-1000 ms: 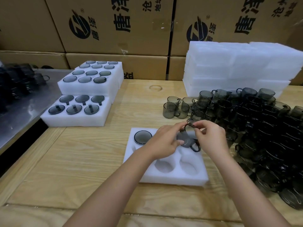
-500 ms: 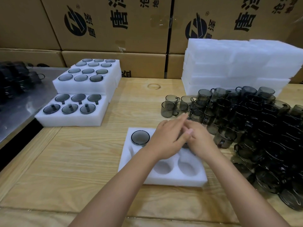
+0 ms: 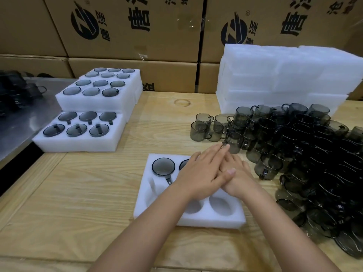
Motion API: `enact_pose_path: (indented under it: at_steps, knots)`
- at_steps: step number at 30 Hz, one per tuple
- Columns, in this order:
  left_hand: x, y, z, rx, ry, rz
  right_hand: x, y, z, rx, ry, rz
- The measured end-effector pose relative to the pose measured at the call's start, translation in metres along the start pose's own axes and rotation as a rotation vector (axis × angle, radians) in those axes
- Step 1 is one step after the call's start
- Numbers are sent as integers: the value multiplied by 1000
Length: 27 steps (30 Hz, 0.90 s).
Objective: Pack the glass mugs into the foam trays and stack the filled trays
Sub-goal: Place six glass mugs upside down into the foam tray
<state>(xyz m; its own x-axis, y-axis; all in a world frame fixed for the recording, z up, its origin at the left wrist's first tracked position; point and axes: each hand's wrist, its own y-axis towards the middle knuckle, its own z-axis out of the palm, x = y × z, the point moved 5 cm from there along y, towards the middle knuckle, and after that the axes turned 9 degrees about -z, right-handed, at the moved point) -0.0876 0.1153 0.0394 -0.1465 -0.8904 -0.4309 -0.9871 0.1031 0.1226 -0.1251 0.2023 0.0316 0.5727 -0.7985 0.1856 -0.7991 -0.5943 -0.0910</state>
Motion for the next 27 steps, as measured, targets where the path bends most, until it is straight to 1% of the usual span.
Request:
enact_pose_path:
  at_steps: [1,3,4,5,6,8,9,10,11,13,17,18,20,22,24,25,27]
  knots:
    - [0,-1,-3,-15,-55,2,-4,-4,-5,-107,-30,35]
    - [4,-1,-9,-40,-238,-36,-19,-16,-24,-386,-110,135]
    - [7,-1,-11,-45,-356,-82,-30,-23,-34,-493,-120,202]
    - [11,-2,-13,-48,-463,-126,-44,-30,-42,-545,-136,273]
    - [13,-2,-14,-52,-546,-155,-58,-34,-48,-517,-185,338]
    - [14,-3,-16,-69,-654,-177,-77,-40,-52,-305,-320,446]
    - [15,-3,-17,-82,-708,-188,-83,-41,-50,-199,-360,469]
    - [17,-3,-20,-97,-769,-213,-84,-41,-47,-136,-371,473]
    - [19,-2,-22,-115,-829,-246,-85,-42,-45,-116,-364,465]
    - [24,-1,-26,-153,-899,-283,-83,-41,-45,-144,-334,438]
    - [26,-8,-35,-171,-832,-247,-75,-37,-46,-192,-251,398]
    - [26,-11,-38,-170,-816,-232,-72,-37,-48,-225,-175,394]
    - [26,-17,-44,-151,-801,-193,-61,-38,-56,-326,59,363]
    - [22,-23,-47,-90,-761,-139,-39,-39,-66,-442,253,259]
    - [15,-26,-48,-36,-685,-90,-9,-38,-75,-562,377,124]
    - [12,-27,-49,-41,-647,-65,7,-38,-77,-601,420,71]
    - [9,-29,-56,-104,-626,-26,36,-35,-75,-633,494,5]
